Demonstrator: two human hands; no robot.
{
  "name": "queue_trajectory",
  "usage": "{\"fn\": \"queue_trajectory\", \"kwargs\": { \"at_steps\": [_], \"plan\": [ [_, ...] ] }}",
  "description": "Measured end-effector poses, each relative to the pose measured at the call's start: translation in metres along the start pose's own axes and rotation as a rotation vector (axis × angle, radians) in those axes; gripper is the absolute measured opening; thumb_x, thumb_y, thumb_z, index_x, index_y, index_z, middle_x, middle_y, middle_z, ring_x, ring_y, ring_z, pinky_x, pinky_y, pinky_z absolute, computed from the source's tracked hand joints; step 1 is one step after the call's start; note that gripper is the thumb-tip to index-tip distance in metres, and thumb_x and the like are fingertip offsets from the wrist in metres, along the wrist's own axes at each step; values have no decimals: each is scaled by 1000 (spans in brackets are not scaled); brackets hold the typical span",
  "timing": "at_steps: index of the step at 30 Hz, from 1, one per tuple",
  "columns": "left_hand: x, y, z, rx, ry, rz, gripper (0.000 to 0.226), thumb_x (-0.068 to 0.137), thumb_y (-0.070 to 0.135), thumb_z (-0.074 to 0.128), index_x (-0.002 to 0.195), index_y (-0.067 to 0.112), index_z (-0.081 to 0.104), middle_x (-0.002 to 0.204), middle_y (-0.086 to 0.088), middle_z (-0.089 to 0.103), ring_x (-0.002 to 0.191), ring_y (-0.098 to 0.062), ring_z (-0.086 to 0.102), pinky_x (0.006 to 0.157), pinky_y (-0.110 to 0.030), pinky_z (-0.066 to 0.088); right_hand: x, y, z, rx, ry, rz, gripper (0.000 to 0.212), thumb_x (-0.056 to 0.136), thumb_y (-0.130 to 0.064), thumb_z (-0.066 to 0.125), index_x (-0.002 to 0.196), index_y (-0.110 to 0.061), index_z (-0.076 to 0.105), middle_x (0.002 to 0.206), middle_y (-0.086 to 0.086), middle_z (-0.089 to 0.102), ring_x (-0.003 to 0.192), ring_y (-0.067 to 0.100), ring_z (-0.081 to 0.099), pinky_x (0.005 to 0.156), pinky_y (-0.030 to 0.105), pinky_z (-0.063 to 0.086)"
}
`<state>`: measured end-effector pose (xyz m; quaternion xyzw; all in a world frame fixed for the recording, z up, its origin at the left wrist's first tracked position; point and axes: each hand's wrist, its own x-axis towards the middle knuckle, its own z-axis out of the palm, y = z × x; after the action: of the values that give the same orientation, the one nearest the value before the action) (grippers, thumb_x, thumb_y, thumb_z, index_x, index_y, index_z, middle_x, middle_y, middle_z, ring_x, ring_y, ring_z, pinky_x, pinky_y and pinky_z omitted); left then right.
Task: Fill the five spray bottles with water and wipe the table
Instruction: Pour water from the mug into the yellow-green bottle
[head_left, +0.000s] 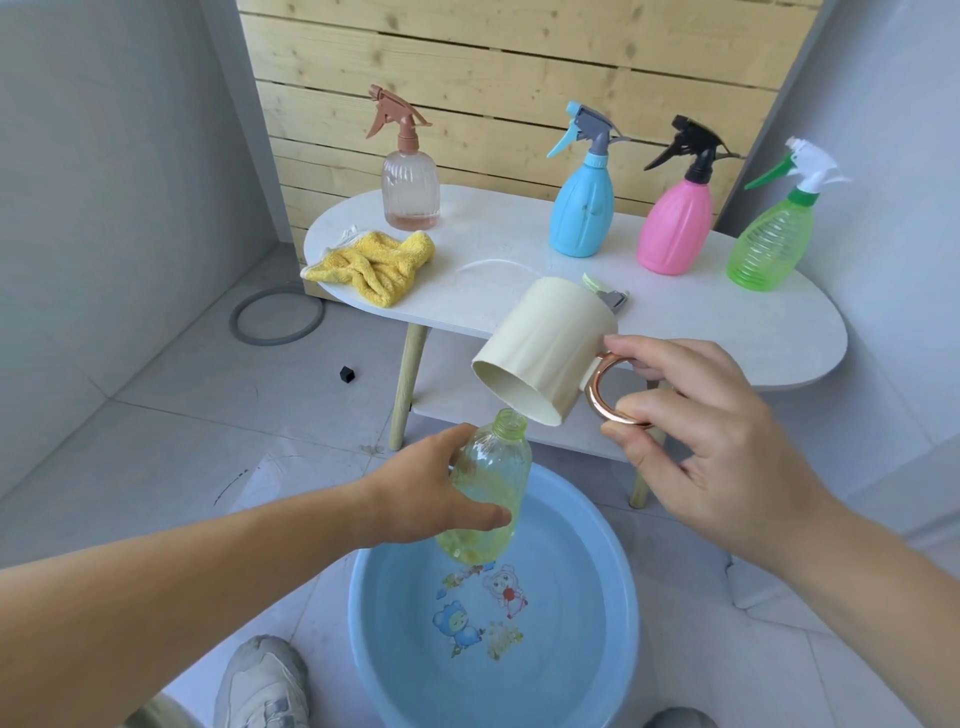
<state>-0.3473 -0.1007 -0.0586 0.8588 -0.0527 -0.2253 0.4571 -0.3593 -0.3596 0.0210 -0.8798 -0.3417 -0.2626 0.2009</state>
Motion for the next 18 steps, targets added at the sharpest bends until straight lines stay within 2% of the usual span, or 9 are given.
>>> {"fn": "queue_trajectory", "kwargs": {
  "at_steps": [5, 8, 10, 12, 14, 15, 18],
  "plan": [
    [0, -2, -1, 25, 8, -8, 81, 57, 57, 82, 130, 42, 50, 115, 12, 62, 102, -14, 67, 84, -39, 63, 0, -1, 2, 4, 7, -3, 23, 93, -22, 58, 82, -5, 69, 132, 10, 59, 110, 28, 55, 94, 30, 43],
    [0, -3, -1, 51, 10, -18, 89, 55, 56, 82, 136, 37, 48, 115, 12, 63, 102, -11, 67, 83, -34, 62, -2, -8, 5, 241, 39, 304, 21, 93, -28, 58, 83, -15, 71, 130, -4, 61, 111, 10, 60, 97, 18, 42],
    [0, -4, -2, 78, 9, -44, 78, 56, 55, 82, 125, 33, 56, 108, 12, 67, 97, -11, 69, 84, -35, 62, -2, -12, 10, 431, 54, 544, 17, 95, -25, 60, 82, -23, 71, 121, -12, 65, 106, -3, 62, 90, 9, 41],
    [-1, -7, -4, 98, 10, -66, 69, 51, 59, 81, 111, 31, 63, 101, 10, 71, 92, -12, 71, 86, -39, 61, -6, -9, 20, 561, 44, 714, 20, 96, -22, 60, 81, -28, 70, 105, -18, 70, 96, -7, 64, 87, 12, 47],
    [-3, -12, -5, 99, -4, -62, 65, 50, 60, 81, 107, 33, 64, 100, 10, 72, 95, -13, 70, 89, -42, 59, -16, -2, 35, 605, 13, 841, 22, 97, -27, 59, 78, -27, 72, 87, -11, 74, 90, 10, 70, 89, 31, 53],
    [-4, -15, -5, 98, -13, -55, 64, 51, 59, 81, 108, 35, 64, 102, 11, 72, 97, -13, 70, 91, -42, 59, -21, 2, 44, 601, -24, 893, 25, 96, -31, 59, 77, -24, 72, 85, -3, 75, 88, 21, 70, 88, 39, 53],
    [-9, -20, -6, 6, -35, -58, 67, 54, 56, 82, 115, 44, 61, 107, 12, 72, 104, -8, 68, 97, -39, 56, -39, 17, 79, 585, -207, 1001, 31, 96, -36, 59, 75, -18, 72, 88, 19, 72, 77, 38, 65, 77, 39, 53]
  ]
}}
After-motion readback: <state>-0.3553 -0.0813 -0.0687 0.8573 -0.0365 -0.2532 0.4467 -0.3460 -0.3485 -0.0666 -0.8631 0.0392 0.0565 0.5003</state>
